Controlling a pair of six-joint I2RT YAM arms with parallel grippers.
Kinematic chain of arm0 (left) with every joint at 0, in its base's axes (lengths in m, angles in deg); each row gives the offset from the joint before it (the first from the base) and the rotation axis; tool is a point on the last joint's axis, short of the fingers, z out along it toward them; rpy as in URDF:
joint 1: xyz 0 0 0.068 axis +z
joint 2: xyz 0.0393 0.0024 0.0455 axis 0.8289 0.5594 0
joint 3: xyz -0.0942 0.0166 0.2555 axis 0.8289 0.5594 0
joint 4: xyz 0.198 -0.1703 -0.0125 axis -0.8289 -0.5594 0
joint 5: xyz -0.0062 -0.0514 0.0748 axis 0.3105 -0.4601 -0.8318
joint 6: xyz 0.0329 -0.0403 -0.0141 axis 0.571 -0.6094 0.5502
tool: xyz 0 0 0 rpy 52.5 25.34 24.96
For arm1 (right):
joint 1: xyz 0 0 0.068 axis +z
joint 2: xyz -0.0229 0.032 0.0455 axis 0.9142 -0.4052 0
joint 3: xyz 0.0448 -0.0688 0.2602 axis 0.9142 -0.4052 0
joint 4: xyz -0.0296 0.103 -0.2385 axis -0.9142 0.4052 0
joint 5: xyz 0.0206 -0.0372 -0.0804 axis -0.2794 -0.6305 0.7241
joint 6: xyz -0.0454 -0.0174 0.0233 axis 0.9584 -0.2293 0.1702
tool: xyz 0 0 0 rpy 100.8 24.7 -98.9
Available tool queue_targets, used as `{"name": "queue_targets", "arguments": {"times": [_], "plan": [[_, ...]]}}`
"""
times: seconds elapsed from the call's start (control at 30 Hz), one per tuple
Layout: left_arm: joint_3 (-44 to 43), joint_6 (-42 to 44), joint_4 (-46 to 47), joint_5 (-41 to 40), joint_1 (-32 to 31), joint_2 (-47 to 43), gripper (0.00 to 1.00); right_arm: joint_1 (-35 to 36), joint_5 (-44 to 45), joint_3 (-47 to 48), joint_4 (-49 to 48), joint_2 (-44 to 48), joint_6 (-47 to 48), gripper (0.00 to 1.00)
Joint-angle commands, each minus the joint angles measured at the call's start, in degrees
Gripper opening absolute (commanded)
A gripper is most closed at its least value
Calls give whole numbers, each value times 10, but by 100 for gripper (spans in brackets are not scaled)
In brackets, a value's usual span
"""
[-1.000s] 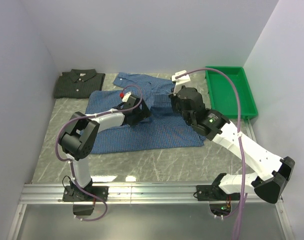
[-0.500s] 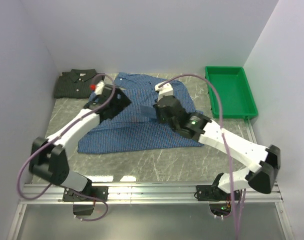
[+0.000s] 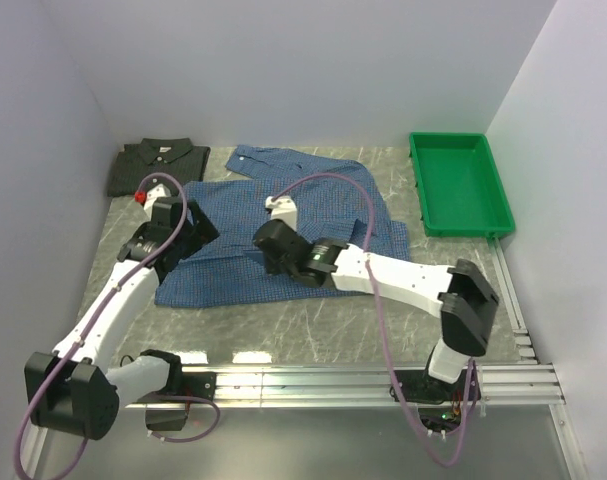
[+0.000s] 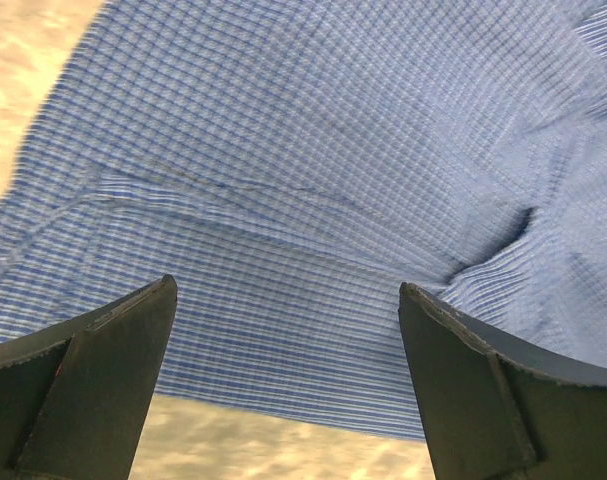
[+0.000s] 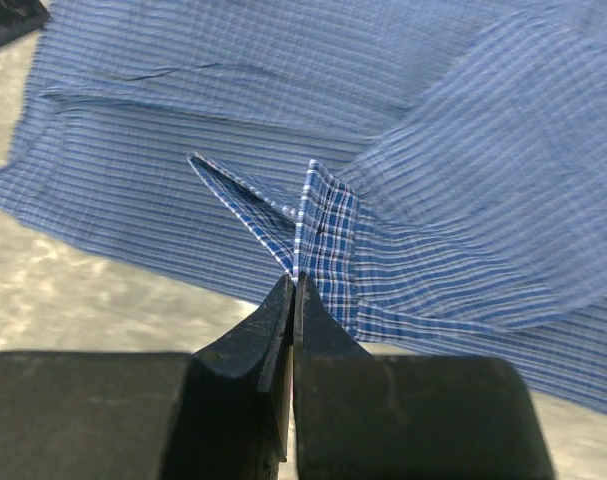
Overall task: Fold and stack the long sleeve shirts
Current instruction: Fold the shirt
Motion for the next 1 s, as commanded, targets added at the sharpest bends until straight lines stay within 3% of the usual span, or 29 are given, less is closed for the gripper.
{"name": "queue_targets", "arguments": {"times": [0.0, 0.17, 0.37, 0.97], "plan": [[29, 58, 25, 10, 15, -28, 99, 22, 26, 49, -31, -19, -67, 0], [53, 61, 32, 5, 20, -35, 99, 31, 62, 61, -29, -34, -123, 0], [52, 53, 23, 8, 30, -25, 99, 31, 71, 41, -93, -10, -137, 0], [61, 46, 30, 28, 75, -32, 99, 49, -38, 171, -106, -178, -171, 0]]}}
